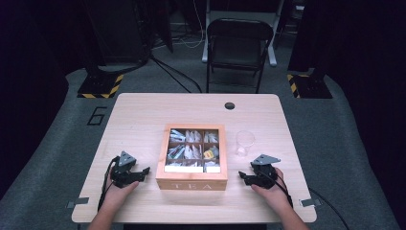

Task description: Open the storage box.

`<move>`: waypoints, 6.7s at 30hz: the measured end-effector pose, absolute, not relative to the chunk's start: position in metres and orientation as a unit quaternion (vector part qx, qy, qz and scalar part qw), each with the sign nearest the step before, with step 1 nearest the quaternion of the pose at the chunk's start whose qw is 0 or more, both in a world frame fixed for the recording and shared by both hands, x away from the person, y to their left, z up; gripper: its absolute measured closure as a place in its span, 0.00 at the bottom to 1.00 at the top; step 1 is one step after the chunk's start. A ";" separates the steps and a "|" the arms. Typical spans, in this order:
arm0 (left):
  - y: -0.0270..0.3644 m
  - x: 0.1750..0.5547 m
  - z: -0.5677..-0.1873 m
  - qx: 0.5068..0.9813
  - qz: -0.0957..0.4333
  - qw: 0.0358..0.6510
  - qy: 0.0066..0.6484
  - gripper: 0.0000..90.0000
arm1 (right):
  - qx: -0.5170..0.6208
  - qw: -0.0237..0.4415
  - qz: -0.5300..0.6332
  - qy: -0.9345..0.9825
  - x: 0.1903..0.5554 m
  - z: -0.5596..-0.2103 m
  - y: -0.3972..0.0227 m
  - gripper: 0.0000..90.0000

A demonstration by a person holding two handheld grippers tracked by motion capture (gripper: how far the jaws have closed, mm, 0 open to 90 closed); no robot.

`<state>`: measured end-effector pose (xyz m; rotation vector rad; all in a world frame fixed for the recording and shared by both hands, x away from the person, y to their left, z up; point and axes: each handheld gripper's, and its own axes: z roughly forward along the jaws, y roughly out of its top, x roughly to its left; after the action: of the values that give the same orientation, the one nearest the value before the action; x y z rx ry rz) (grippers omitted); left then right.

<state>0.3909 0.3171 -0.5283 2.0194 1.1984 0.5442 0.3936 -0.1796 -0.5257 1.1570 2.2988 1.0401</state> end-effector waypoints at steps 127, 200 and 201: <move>0.265 0.332 -0.464 0.823 0.139 0.432 0.342 0.63 | 0.307 0.113 0.450 0.831 0.341 -0.465 -0.124 0.66; 0.265 0.362 -0.378 0.819 0.186 0.448 0.307 0.52 | 0.280 0.166 0.477 0.816 0.372 -0.383 -0.123 0.53; 0.265 0.363 -0.377 0.819 0.186 0.449 0.306 0.52 | 0.280 0.166 0.477 0.816 0.372 -0.383 -0.123 0.53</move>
<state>0.3631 0.2654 -0.3772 2.0249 0.7576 0.4612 0.3720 -0.1233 -0.3828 0.7985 2.3249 1.3576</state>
